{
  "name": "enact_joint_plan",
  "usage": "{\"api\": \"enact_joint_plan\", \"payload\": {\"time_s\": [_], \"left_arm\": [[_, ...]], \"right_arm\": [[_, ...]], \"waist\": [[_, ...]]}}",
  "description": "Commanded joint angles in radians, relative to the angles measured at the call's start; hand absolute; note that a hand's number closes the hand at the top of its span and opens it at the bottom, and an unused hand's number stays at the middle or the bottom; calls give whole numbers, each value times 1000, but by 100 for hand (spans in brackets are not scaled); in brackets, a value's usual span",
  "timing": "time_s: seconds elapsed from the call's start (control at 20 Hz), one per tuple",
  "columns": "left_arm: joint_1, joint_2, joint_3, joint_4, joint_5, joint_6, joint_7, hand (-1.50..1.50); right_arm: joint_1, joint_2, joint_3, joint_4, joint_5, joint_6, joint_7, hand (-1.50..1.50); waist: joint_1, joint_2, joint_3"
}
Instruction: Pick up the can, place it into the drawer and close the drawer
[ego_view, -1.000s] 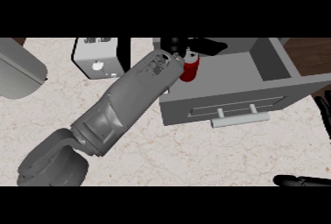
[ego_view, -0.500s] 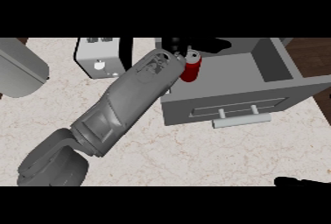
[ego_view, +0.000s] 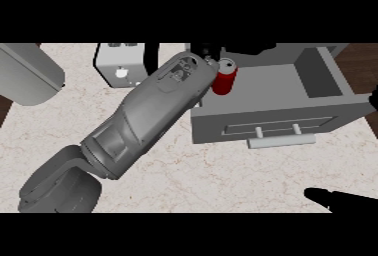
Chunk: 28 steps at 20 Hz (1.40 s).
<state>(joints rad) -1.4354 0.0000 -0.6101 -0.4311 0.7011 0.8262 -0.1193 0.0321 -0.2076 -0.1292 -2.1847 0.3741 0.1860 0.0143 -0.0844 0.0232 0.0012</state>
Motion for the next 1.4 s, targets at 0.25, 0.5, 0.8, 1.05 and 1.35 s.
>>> {"api": "enact_joint_plan", "payload": {"time_s": [0.25, 0.5, 0.8, 1.05, 1.35], "left_arm": [[-47, 0, 14, 12, 12, -1, 13, -150], [-7, 0, 7, -43, 2, 21, 25, -150], [-13, 44, -15, -125, -51, 40, 143, -150], [52, 154, -33, -258, -86, 22, 217, -150], [130, 301, -37, -424, -116, -19, 296, -150]], "right_arm": [[-73, -68, 144, 132, 388, -59, -3, -150], [-129, -39, 235, 288, 564, -139, -12, -150], [-197, 33, 246, 540, 689, -304, -19, -150], [-243, 35, 170, 745, 665, -429, -113, -150], [-341, 60, 158, 933, 732, -505, -104, -150]], "waist": [[65, -11, -1], [81, -18, -1], [117, -28, -1], [127, -30, 0], [132, -27, 0]]}}
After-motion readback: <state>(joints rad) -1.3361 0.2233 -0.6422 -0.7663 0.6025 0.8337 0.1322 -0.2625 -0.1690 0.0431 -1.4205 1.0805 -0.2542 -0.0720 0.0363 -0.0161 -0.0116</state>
